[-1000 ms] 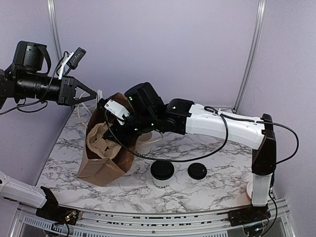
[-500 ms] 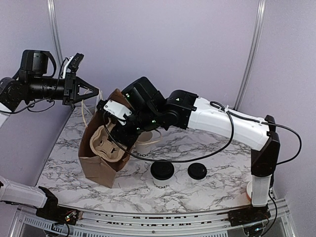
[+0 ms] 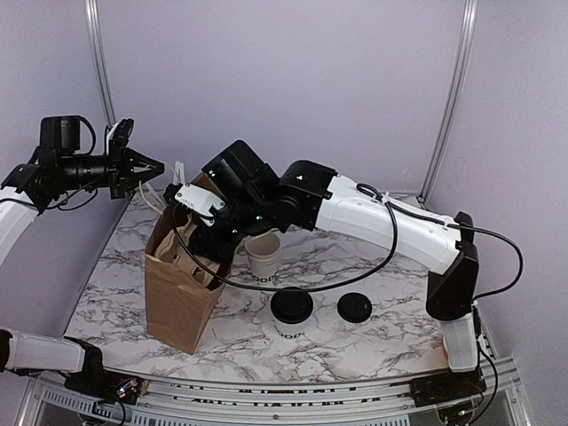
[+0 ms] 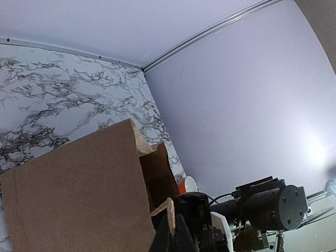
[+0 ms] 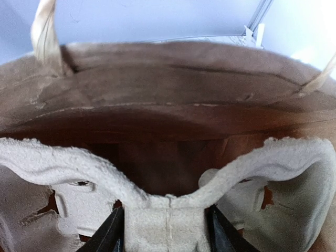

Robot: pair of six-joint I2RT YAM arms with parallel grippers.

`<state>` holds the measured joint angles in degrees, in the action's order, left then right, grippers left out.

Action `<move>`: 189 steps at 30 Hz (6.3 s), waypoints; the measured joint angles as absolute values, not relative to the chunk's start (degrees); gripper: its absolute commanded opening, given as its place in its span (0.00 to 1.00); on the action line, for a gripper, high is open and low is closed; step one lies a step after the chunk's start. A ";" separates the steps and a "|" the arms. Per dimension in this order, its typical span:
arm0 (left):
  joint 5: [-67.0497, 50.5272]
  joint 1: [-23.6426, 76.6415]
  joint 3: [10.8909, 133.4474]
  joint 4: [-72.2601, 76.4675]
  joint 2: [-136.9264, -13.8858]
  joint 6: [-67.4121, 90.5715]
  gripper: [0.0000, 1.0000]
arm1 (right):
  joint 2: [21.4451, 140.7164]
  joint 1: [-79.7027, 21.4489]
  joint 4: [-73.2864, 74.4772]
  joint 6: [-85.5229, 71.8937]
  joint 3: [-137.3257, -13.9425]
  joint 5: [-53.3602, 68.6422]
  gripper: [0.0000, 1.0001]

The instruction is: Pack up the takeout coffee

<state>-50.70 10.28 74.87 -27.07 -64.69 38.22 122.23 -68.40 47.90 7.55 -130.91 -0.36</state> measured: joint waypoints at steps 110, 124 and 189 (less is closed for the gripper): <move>-45.54 7.55 72.99 -32.23 -61.01 28.69 0.09 | 117.16 -68.40 8.62 8.01 -126.48 -8.23 0.86; -35.18 7.55 75.99 -36.16 -59.61 25.85 0.40 | 106.45 -68.40 11.16 7.07 -119.52 -15.05 0.86; -9.54 3.97 18.22 -23.75 -46.11 58.72 0.99 | 78.43 -61.45 18.52 -5.85 -70.30 -14.41 0.85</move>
